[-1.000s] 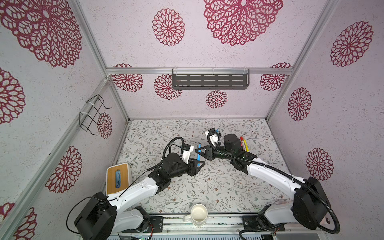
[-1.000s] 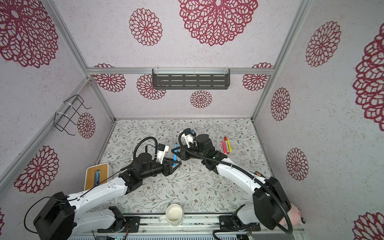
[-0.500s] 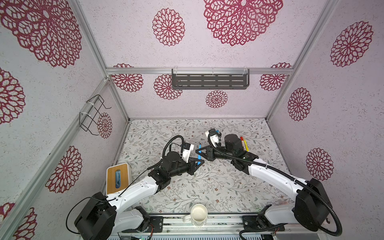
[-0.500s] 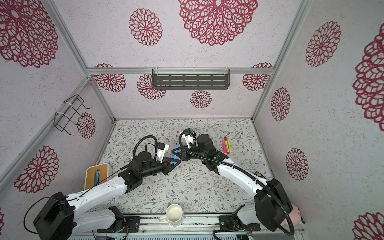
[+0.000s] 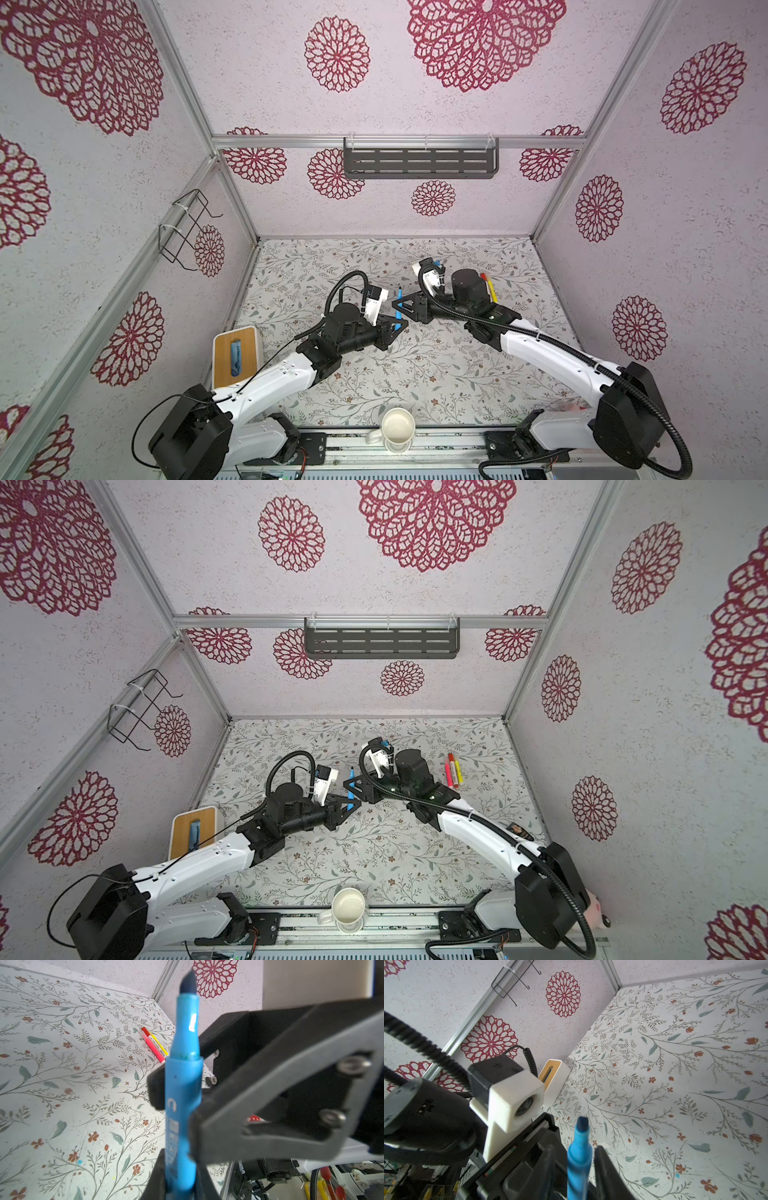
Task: Insert the pens into the pen caps
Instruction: 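Open the right gripper and withdraw it from the blue marker, then lower the right gripper onto the clear marker cap and grasp it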
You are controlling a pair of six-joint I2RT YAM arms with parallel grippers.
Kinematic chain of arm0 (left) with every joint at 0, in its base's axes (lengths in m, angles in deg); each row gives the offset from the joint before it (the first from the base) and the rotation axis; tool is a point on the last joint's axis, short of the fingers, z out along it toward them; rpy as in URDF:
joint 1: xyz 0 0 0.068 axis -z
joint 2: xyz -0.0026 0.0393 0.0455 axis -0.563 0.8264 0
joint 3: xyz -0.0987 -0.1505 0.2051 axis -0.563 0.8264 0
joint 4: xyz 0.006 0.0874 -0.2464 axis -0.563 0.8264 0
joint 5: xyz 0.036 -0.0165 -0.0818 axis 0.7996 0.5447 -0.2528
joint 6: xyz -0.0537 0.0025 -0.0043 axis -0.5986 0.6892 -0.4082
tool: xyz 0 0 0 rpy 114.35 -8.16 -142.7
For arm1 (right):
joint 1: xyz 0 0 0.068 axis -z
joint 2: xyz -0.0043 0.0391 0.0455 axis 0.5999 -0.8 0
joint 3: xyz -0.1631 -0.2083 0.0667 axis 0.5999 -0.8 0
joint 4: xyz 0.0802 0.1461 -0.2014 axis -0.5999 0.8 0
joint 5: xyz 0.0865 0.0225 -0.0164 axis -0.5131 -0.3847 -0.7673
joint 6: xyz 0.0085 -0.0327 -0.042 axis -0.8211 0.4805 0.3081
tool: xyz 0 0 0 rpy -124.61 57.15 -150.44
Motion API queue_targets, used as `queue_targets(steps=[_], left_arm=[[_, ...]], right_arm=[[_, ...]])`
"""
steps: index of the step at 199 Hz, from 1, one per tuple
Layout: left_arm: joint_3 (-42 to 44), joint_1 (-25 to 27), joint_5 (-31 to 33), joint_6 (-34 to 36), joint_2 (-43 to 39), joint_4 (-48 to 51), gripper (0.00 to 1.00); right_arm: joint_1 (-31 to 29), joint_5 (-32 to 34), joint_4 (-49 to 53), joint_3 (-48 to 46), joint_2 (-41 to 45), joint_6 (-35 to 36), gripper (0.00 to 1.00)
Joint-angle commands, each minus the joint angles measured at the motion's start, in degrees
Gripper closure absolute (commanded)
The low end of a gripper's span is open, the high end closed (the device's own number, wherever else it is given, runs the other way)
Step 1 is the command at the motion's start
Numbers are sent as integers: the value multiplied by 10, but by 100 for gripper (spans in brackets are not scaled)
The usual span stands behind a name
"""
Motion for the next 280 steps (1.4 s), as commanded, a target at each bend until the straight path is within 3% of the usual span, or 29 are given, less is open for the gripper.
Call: queue_targets(steps=[1,36,111,194,280], left_arm=[[-5,-3,1,8,-9,2,100],[4,-3,26,9,-21,8,100],[26,-5,61,5,-50,29,100],[29,-5,61,3,-57,48,100],[34,-5,64,3,-61,53,100]], right_arm=[[0,28,20,11,35,23,56],[18,130,86,6,67,25,54],[123,275,251,17,88,18,53],[184,376,366,84,-71,57,59],[243,380,372,127,-216,91,67]])
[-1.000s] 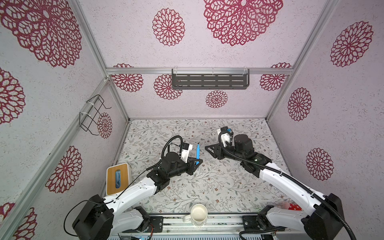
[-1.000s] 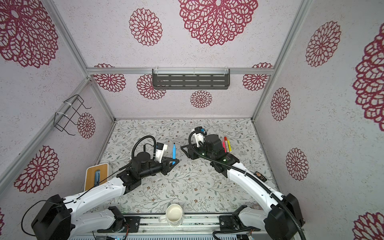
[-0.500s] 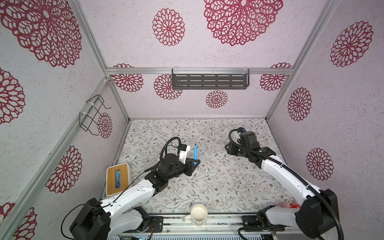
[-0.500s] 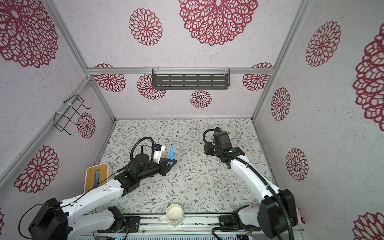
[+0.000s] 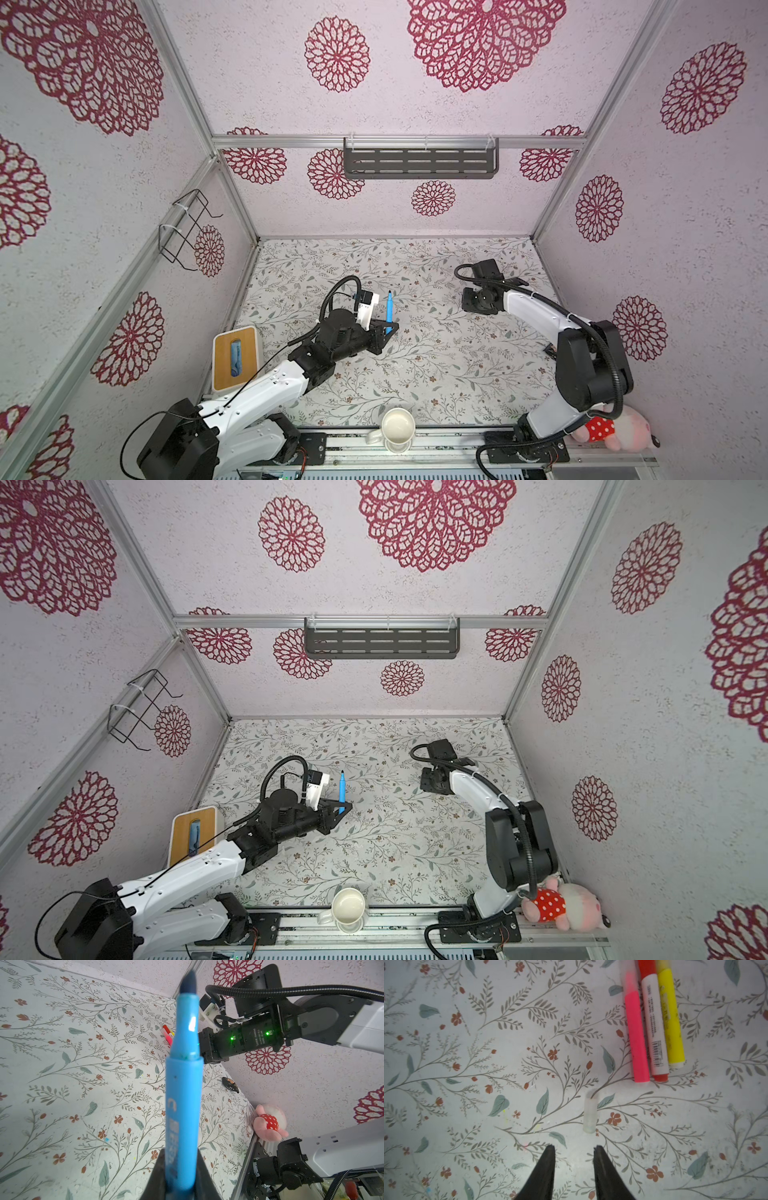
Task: Insert the pens into the pen caps
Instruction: 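Lower the right gripper onto the clear marker cap and grasp it, then lift the clear cap and carry it toward the blue marker in the left gripper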
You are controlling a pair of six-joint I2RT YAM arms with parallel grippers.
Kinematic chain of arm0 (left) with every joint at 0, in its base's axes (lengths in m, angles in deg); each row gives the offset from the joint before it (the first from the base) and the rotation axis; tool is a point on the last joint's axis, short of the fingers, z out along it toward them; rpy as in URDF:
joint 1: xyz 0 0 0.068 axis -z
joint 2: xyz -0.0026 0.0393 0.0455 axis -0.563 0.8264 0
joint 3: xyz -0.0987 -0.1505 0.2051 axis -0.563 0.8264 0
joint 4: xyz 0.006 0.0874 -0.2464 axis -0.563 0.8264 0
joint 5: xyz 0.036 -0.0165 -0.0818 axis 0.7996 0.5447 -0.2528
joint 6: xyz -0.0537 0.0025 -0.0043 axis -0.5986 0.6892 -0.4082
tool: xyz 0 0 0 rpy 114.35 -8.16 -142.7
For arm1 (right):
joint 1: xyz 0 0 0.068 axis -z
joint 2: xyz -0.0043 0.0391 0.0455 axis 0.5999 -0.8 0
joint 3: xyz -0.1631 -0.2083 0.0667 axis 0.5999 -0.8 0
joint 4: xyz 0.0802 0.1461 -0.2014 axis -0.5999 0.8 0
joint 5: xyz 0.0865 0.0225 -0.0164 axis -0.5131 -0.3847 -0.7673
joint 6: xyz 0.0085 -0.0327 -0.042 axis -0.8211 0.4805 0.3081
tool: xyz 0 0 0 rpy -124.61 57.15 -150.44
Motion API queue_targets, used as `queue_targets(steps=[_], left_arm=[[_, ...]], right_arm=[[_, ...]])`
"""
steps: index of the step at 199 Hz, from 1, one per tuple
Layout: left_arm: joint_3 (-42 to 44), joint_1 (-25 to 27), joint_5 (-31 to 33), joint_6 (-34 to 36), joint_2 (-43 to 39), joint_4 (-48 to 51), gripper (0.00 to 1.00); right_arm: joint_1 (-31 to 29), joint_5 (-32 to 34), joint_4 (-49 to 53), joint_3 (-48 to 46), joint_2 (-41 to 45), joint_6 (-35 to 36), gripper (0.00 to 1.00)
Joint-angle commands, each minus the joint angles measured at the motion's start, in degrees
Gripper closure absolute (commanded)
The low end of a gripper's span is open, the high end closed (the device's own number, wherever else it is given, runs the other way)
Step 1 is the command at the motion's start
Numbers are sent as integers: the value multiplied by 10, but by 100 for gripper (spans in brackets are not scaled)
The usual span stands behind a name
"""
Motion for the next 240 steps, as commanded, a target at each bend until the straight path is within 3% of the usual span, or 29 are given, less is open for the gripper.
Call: queue_targets(steps=[1,148,178,217,240], left_arm=[[7,-4,6,3,-9,0,100],[0,-4,13,7,-8,9,100],[-2,-4,14,8,-8,9,100],[-5,-4,15,12,-6,13,100],[-6,-4,16,12,-6,14,100]], right_arm=[[11,18,19,25,-20,21,67],[17,-12,2,49,-126,37,74],[17,-24,-2,47,-134,36,82],[16,-40,-16,25,-126,32,100],[15,-73,-27,14,-104,30,100]])
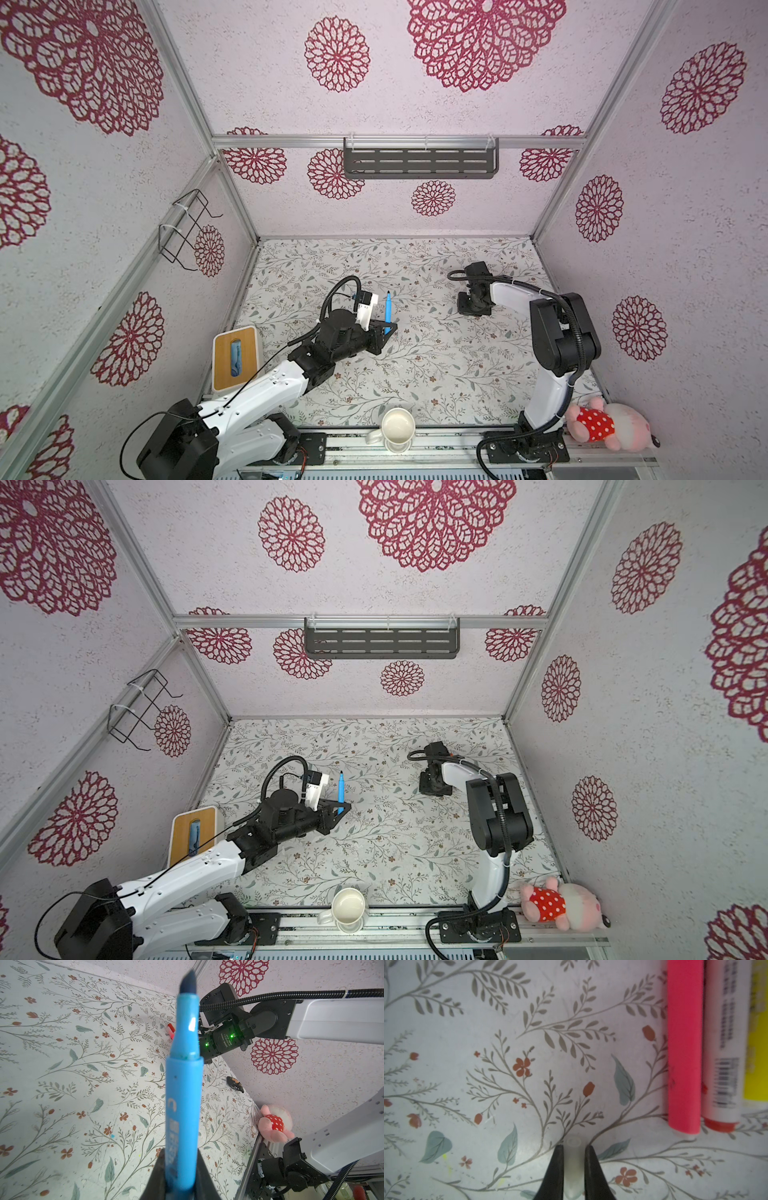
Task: Insert the pens into the pen caps
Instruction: 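Lift the clear cap and carry it toward the blue marker in the left gripper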
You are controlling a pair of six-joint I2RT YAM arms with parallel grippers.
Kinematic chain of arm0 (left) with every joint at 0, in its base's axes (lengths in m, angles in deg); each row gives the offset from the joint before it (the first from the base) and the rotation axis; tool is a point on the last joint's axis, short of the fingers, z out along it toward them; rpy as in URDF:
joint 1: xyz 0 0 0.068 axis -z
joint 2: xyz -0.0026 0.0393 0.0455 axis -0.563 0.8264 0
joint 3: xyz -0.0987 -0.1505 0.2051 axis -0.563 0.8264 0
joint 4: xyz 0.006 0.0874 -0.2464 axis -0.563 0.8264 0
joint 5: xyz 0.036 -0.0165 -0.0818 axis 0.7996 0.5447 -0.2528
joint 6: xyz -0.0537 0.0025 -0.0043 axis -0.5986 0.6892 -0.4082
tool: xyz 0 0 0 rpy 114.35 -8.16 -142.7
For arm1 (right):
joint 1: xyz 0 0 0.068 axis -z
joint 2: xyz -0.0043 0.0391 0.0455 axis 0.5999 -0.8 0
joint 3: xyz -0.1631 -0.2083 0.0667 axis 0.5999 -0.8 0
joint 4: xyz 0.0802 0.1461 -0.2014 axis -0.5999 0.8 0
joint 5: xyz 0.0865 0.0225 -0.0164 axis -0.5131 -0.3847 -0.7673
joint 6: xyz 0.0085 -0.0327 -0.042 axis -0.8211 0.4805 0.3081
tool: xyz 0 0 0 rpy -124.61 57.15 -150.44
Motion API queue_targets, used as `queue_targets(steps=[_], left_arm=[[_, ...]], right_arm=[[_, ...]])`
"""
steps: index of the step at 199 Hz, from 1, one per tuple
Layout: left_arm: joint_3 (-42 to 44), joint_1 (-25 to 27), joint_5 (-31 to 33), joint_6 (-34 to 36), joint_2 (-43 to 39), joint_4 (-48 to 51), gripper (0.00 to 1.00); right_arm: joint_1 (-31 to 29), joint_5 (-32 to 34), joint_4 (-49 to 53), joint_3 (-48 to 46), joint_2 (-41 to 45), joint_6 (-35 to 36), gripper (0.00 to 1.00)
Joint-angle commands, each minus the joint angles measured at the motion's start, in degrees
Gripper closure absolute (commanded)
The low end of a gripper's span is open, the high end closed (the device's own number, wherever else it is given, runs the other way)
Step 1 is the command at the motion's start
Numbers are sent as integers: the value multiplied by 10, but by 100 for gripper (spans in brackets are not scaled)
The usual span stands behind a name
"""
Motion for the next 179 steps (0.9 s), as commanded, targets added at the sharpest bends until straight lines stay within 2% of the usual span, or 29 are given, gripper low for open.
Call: queue_targets(steps=[1,58,107,145,179], left_arm=[[-6,-4,4,8,-6,0,100],[-1,-4,-2,10,-11,-10,100],[-5,-3,-16,6,-7,-23,100],[-22,9,-19,15,-11,-16,100],[-47,40,-27,29,-6,-10,100]], right_arm=[[1,-44,1,-20,25,-3,100],[-2,-262,-84,-70,160,-18,100],[-5,-418,-220,-118,276,-100,100],[-16,-473,-320,-139,344,-168,100],[-23,-512,-470,-171,392,-263,100]])
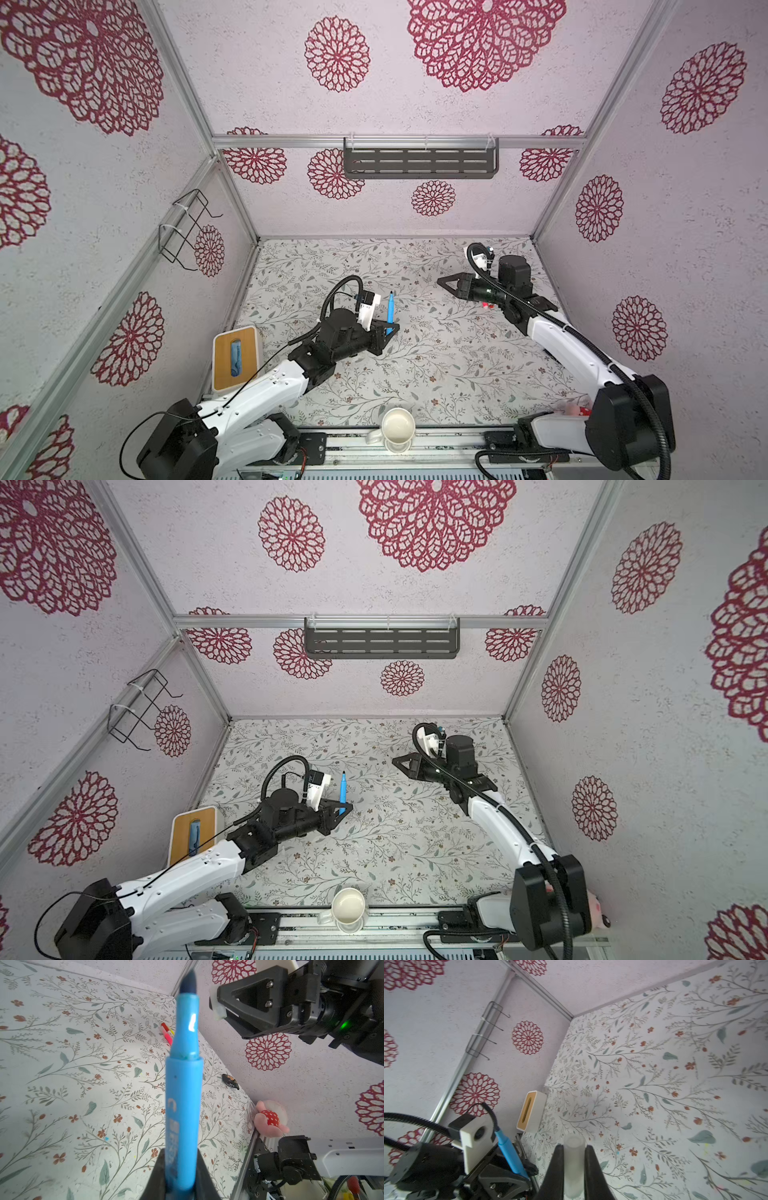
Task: Insert the pens into the pen caps
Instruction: 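Lift the clear cap and carry it toward the blue marker in the left gripper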
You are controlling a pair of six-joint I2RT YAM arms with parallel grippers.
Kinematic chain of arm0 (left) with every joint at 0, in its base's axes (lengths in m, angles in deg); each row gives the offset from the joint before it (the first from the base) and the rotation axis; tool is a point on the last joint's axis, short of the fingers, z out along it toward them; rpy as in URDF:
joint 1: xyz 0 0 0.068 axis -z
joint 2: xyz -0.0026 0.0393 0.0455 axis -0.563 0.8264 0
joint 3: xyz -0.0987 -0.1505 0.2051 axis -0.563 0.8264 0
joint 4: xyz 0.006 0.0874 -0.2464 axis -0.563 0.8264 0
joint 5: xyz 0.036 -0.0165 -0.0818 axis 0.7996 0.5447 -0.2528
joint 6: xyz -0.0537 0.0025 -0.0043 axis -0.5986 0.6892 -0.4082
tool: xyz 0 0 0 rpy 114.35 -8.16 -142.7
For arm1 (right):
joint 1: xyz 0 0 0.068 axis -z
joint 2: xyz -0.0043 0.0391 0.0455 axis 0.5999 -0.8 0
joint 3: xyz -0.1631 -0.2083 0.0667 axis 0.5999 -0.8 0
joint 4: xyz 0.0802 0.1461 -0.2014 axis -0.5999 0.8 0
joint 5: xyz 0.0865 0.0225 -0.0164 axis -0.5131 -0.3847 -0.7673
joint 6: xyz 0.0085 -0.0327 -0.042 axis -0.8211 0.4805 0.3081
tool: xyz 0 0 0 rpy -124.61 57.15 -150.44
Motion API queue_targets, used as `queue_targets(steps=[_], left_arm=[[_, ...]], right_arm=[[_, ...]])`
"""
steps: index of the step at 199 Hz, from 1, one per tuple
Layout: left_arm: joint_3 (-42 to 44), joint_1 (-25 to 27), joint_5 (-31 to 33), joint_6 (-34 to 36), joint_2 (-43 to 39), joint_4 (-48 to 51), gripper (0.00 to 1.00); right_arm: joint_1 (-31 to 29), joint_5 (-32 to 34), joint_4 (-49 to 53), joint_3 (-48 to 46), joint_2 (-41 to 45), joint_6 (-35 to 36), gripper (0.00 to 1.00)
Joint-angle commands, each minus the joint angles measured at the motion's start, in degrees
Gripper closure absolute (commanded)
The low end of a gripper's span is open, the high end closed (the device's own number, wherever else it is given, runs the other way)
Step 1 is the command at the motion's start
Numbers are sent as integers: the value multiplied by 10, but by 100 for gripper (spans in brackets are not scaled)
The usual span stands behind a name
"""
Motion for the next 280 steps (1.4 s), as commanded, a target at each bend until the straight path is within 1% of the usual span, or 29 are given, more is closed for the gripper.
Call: queue_targets(steps=[1,24,39,90,153,182,280], left_arm=[[-32,24,-11,17,-6,-11,100],[-51,53,-5,32,2,-9,100],[-63,68,-1,40,8,-7,100],[-99,103,0,53,28,0,100],[-125,124,5,64,33,11,100],[-132,128,7,67,29,18,100],[-137,132,17,73,19,23,100]], right_arm=[[-5,-59,-159,-14,43,-93,100],[-9,-81,-306,-37,62,-181,100],[-11,-84,-340,-35,71,-203,100],[-28,-58,-357,-23,109,-204,100],[-58,-44,-358,-26,124,-180,100],[-66,-39,-348,-26,124,-166,100],[-76,-30,-352,-45,131,-154,100]])
